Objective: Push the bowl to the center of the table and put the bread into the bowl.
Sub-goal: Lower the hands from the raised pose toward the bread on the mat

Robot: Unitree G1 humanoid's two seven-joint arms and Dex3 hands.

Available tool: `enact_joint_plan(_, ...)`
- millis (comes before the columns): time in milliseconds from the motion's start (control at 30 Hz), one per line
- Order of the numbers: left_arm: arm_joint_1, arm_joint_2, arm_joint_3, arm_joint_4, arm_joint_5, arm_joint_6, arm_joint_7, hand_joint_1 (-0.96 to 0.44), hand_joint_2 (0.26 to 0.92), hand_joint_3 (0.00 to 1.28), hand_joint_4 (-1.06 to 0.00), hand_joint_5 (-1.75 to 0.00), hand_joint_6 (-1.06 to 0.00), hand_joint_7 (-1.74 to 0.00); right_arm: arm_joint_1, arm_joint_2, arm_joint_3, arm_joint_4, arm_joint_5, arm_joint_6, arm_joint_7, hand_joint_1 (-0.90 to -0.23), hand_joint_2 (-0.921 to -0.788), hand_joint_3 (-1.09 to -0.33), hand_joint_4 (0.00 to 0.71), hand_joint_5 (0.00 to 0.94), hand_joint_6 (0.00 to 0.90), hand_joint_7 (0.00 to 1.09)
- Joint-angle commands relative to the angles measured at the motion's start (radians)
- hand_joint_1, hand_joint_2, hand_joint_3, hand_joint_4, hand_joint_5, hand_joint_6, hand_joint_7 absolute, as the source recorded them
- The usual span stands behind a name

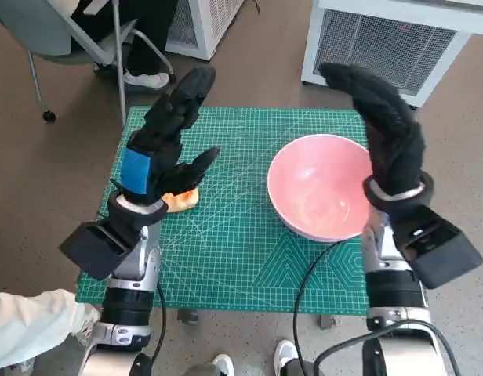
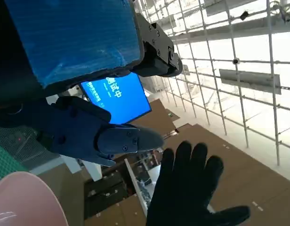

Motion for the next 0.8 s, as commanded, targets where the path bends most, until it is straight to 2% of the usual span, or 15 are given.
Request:
enact_joint_plan(33, 0.005, 0.014, 0.012, -0.008, -0.021, 0.004, -0.009, -0.47, 0.921, 0.28, -0.34, 0.0, -0.46, 0.0, 0.033, -0.056, -0.064, 0.102, -0.025, -0.007, -0.056, -0.503, -0.921, -0.881, 0.207, 0.001, -0.001, 0.46)
enact_joint_plan(233, 0.007, 0.017, 0.021, -0.001, -0.026, 0.0, -0.007, -0.47, 0.921, 0.28, -0.34, 0.0, -0.46, 0.0, 0.044, -0.102, -0.121, 0.236, -0.085, 0.004, -0.186, -0.496, -0.921, -0.869, 0.21, 0.004, -0.001, 0.44)
enact_joint_plan(467, 0.011, 0.011, 0.025, -0.003, -0.019, -0.003, 0.003, -0.47, 0.921, 0.28, -0.34, 0.0, -0.46, 0.0, 0.047, -0.143, -0.147, 0.372, -0.142, 0.025, -0.316, -0.48, -0.921, -0.869, 0.212, 0.005, -0.001, 0.44)
enact_joint_plan(667, 0.019, 0.011, 0.026, -0.009, -0.013, -0.004, 0.012, -0.47, 0.921, 0.28, -0.34, 0.0, -0.47, 0.0, 0.052, -0.155, -0.151, 0.446, -0.159, 0.08, -0.385, -0.48, -0.921, -0.889, 0.212, 0.005, -0.001, 0.42)
enact_joint_plan(800, 0.022, 0.012, 0.028, -0.014, -0.009, -0.002, 0.018, -0.47, 0.921, 0.28, -0.34, 0.0, -0.47, 0.0, 0.06, -0.148, -0.139, 0.482, -0.172, 0.11, -0.426, -0.459, -0.921, -0.905, 0.215, 0.006, -0.001, 0.43)
